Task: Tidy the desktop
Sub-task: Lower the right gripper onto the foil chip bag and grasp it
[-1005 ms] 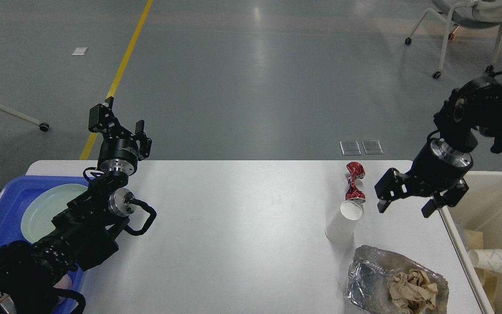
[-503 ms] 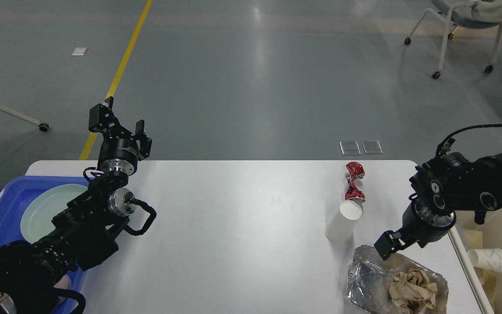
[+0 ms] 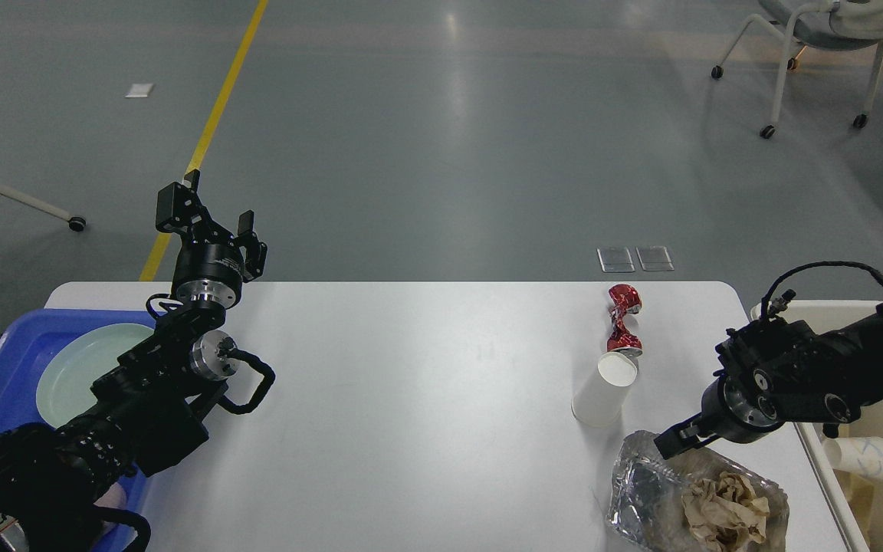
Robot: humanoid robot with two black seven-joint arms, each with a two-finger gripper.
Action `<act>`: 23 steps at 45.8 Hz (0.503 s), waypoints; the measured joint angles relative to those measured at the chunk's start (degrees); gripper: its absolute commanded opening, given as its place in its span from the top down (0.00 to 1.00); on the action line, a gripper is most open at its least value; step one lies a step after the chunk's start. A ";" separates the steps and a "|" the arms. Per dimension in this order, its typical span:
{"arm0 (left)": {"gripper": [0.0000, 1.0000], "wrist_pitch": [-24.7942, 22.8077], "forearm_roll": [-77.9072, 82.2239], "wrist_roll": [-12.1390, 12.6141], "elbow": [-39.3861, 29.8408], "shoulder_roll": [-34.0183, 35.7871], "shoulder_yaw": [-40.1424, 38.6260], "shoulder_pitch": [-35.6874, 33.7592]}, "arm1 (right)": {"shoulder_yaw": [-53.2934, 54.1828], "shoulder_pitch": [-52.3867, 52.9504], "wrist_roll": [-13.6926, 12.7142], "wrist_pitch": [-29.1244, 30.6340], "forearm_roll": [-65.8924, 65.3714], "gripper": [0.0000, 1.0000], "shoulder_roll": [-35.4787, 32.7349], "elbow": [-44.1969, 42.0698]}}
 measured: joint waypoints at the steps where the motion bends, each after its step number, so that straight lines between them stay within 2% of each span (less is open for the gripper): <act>1: 0.00 0.00 0.00 0.00 0.00 0.00 0.00 0.00 | 0.02 -0.41 0.05 -0.01 0.01 0.11 0.00 -0.44; 8: 0.00 0.00 0.00 0.00 0.00 0.00 0.00 0.00 | 0.11 -2.61 0.16 -0.09 0.09 0.25 0.04 -2.78; 13: 0.00 0.00 0.01 0.00 0.00 0.00 0.00 0.00 | 0.11 -3.66 0.22 -0.10 0.09 0.29 0.04 -3.63; 18: 0.00 0.00 0.01 0.00 0.01 0.00 0.00 0.00 | 0.16 -3.99 0.37 -0.10 0.10 0.39 0.00 -3.81; 23: 0.00 0.00 0.01 0.00 0.02 0.00 0.00 0.00 | 0.22 -4.03 0.85 -0.10 0.20 0.44 -0.02 -3.72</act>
